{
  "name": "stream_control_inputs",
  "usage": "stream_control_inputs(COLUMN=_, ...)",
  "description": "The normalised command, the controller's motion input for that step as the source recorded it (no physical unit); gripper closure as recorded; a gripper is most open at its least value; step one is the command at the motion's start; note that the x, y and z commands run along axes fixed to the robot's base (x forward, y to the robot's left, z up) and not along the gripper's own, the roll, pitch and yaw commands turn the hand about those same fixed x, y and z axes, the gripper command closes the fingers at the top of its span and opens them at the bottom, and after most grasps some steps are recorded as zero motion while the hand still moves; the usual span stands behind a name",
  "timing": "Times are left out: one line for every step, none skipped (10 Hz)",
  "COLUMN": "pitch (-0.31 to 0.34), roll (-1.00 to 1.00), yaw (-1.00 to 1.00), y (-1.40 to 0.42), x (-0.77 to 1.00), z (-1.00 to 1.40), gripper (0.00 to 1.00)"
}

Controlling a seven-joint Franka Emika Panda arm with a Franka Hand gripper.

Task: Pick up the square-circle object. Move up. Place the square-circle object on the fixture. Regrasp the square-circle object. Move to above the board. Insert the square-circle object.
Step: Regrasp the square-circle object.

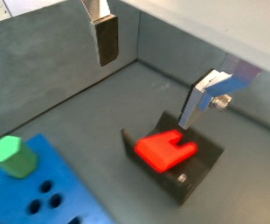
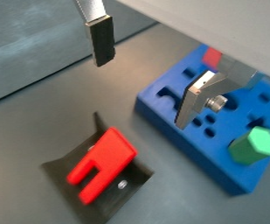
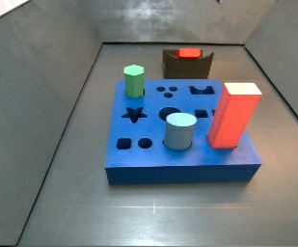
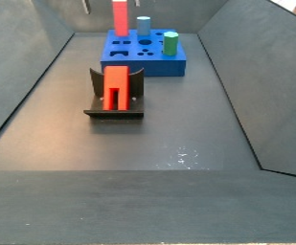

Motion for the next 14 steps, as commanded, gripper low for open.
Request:
stream_control_inputs(pitch=-0.032, roll=1.00, yaw=0.02, y=-0.02, x=-0.03, z=0.00, gripper=0.00)
stream_control_inputs(pitch=-0.032, roll=1.00, yaw=0.02, y=-0.01, x=-0.03, z=0.00, gripper=0.00)
stream_control_inputs(pitch=-0.031, roll=1.00, yaw=0.02, y=-0.02, x=-0.02, z=0.01, gripper=0.00)
stream_control_inputs(pitch=-0.028, roll=1.00, yaw=0.03, y=-0.01, x=-0.02, z=0.01, gripper=0.00)
stream_control_inputs(pitch=-0.022, roll=1.00, yaw=0.03, y=-0.02, x=0.00, z=0.01, gripper=0.00)
stream_control_inputs(pitch=-0.018, roll=1.00, yaw=0.03, y=-0.02, x=0.01, z=0.00, gripper=0.00)
stream_control_inputs(pitch=-0.008, roll=1.00, yaw=0.03, y=-0.02, x=0.03, z=-0.01, gripper=0.00)
stream_control_inputs(pitch=0.002, roll=1.00, yaw=0.03, y=-0.02, x=0.04, z=-0.01, gripper=0.00)
stream_control_inputs(pitch=0.020, roll=1.00, yaw=0.03, y=-0.03, x=0.05, z=0.00, gripper=0.00)
stream_control_inputs(pitch=0.032, roll=1.00, yaw=0.04, y=-0.03, x=0.06, z=-0.01, gripper=0.00)
stream_control_inputs(pitch=0.065, roll=1.00, yaw=0.04, y=-0.03, x=0.07, z=-0.01, gripper=0.00)
stream_control_inputs(pitch=0.108, roll=0.99, yaw=0.06, y=-0.04, x=0.09, z=-0.01, gripper=0.00)
stream_control_inputs(pitch=0.123, roll=0.80, yaw=0.08, y=-0.04, x=0.09, z=-0.01, gripper=0.00)
stream_control_inputs(pitch=0.127, roll=0.61, yaw=0.09, y=-0.04, x=0.09, z=-0.02, gripper=0.00)
